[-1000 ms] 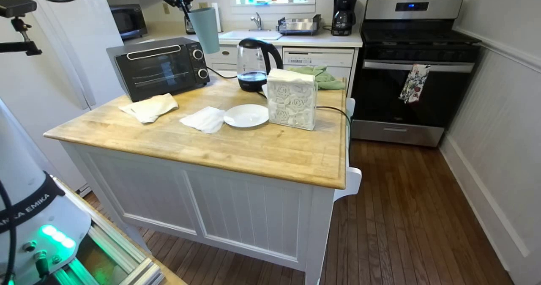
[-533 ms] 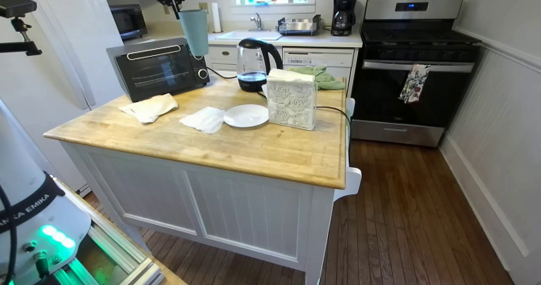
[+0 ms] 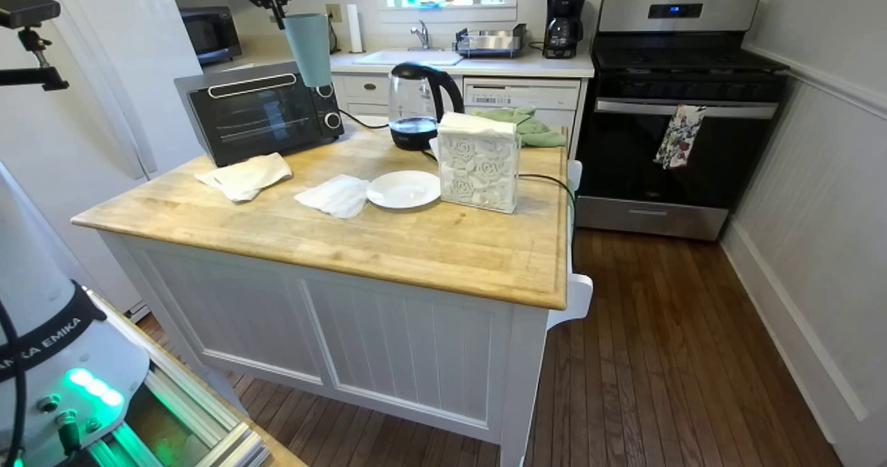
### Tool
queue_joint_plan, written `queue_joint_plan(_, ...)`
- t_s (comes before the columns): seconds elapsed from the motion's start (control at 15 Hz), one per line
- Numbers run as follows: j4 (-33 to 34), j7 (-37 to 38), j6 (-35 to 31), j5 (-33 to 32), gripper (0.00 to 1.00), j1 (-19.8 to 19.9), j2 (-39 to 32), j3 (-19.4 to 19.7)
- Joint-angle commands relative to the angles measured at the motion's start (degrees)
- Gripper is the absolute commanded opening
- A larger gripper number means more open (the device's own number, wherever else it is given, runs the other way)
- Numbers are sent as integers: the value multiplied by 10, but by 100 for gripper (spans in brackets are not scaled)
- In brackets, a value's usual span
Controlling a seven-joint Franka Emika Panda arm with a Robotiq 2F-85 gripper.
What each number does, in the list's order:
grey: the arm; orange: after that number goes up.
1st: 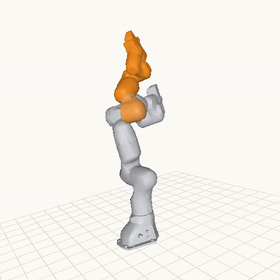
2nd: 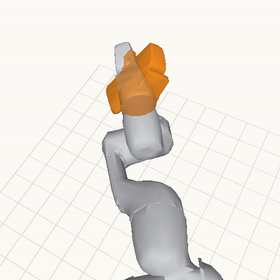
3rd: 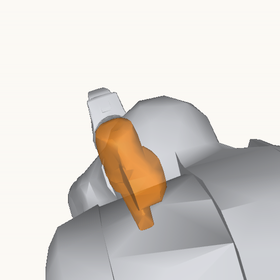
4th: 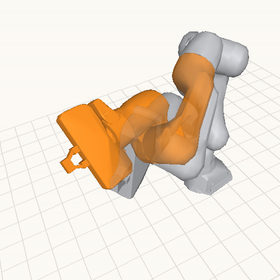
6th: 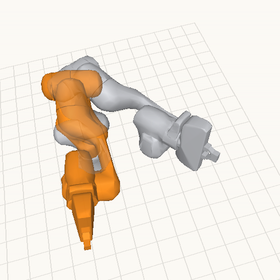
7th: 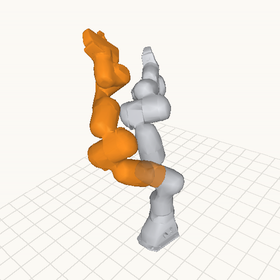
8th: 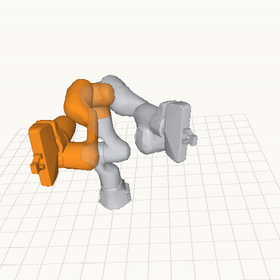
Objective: Pick up the blue cup and put it on the black oven
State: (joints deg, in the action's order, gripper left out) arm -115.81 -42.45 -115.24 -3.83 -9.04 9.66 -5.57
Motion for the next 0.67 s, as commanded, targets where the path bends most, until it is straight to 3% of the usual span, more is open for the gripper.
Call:
queue_joint_plan(0.0,101,-53,17,-2,1,-32,-81,-31)
queue_joint_plan(0.6,357,-260,56,-20,1,-50,-272,-89)
